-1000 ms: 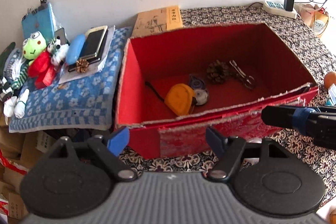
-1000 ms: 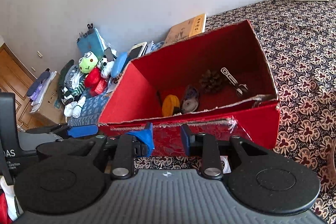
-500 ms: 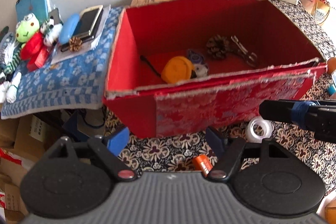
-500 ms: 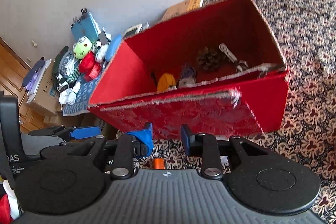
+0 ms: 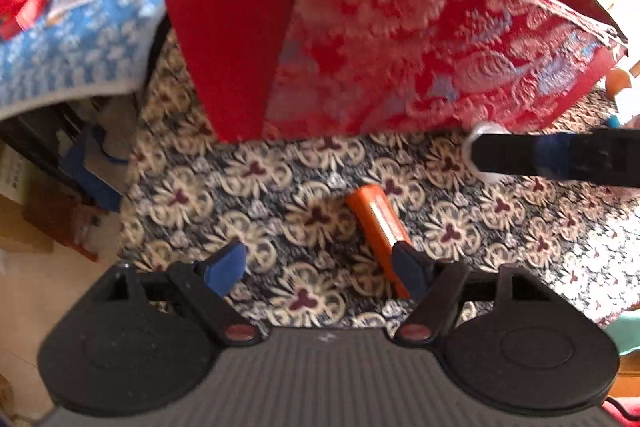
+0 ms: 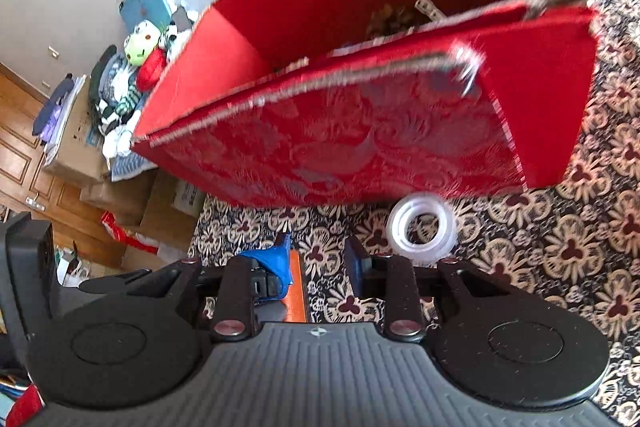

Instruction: Organize rigid objects

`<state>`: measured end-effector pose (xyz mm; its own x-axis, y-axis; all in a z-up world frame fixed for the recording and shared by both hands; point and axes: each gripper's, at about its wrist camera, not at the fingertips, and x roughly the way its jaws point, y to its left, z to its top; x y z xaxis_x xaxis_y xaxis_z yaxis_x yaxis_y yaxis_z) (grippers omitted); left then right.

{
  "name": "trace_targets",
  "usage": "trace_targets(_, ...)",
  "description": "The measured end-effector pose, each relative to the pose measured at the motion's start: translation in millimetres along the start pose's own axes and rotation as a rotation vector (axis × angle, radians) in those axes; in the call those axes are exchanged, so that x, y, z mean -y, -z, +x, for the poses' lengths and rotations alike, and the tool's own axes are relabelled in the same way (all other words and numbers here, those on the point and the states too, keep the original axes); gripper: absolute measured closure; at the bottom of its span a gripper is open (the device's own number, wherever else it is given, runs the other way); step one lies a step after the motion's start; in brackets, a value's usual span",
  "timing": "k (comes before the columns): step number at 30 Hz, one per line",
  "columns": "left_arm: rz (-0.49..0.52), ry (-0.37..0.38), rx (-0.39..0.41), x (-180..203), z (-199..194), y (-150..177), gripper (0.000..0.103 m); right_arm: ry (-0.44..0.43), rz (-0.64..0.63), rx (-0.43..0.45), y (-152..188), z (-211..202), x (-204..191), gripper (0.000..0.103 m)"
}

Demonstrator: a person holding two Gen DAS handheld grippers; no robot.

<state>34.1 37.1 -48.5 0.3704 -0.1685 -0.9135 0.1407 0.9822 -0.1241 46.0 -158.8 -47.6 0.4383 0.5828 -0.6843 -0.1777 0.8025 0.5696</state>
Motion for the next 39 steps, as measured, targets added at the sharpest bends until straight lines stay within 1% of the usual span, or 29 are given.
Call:
trace_targets(4, -0.017, 0.072, -0.013, -0.8, 2.4, 4.2, 0.029, -0.015, -0.003, -0.046, 1.1, 10.7, -1.2, 0.091)
trace_targets(9, -0.01, 0.123, 0.001, 3.8, 3.3, 4.5, 0.029, -0.042, 0.01, -0.099, 3.2, 20.5, 1.4, 0.091)
trace_targets(11, -0.008, 0.148, 0.011, 6.6, 3.7, 4.0, 0.031, -0.054, 0.013, -0.116, 4.2, 23.1, 1.9, 0.091)
trace_targets(12, -0.01, 0.163, 0.015, 7.3, 4.4, 3.2, 0.033, -0.058, 0.014, -0.121, 4.5, 24.2, 2.0, 0.09)
trace_targets(15, -0.013, 0.192, 0.02, 9.6, 12.5, -2.8, 0.044, -0.07, 0.012, -0.137, 4.8, 27.8, 2.3, 0.09)
trace_targets(21, -0.003, 0.217, 0.042, 9.0, 12.4, -3.8, 0.048, -0.089, 0.006, -0.151, 6.4, 33.4, 0.6, 0.09)
trace_targets(22, 0.002, 0.219, 0.046, 8.1, 11.6, -2.9, 0.05, -0.091, 0.004, -0.154, 6.5, 34.7, 0.1, 0.09)
trace_targets(25, 0.025, 0.215, 0.059, 9.7, 11.8, -1.1, 0.059, -0.102, 0.009, -0.158, 7.0, 39.1, -0.2, 0.091)
trace_targets(28, 0.054, 0.19, 0.071, 14.3, 13.6, 0.4, 0.074, -0.121, 0.019, -0.152, 7.3, 40.7, -0.6, 0.09)
trace_targets(29, 0.057, 0.189, 0.073, 14.6, 14.3, 0.0, 0.079, -0.128, 0.017, -0.147, 7.6, 41.4, -1.3, 0.088)
trace_targets(31, 0.046, 0.209, 0.075, 12.6, 15.9, -0.8, 0.087, -0.136, 0.018, -0.137, 7.3, 43.1, -2.9, 0.087)
trace_targets(34, 0.052, 0.207, 0.088, 10.4, 16.8, -1.4, 0.088, -0.143, 0.032, -0.129, 7.5, 44.9, -2.2, 0.087)
trace_targets(36, 0.041, 0.219, 0.09, 4.7, 15.1, -0.9, 0.089, -0.155, 0.048, -0.132, 7.6, 44.2, 0.9, 0.087)
trace_targets(39, 0.04, 0.23, 0.093, 1.2, 12.7, 0.4, 0.09, -0.184, 0.113, -0.134, 9.3, 42.6, 13.1, 0.087)
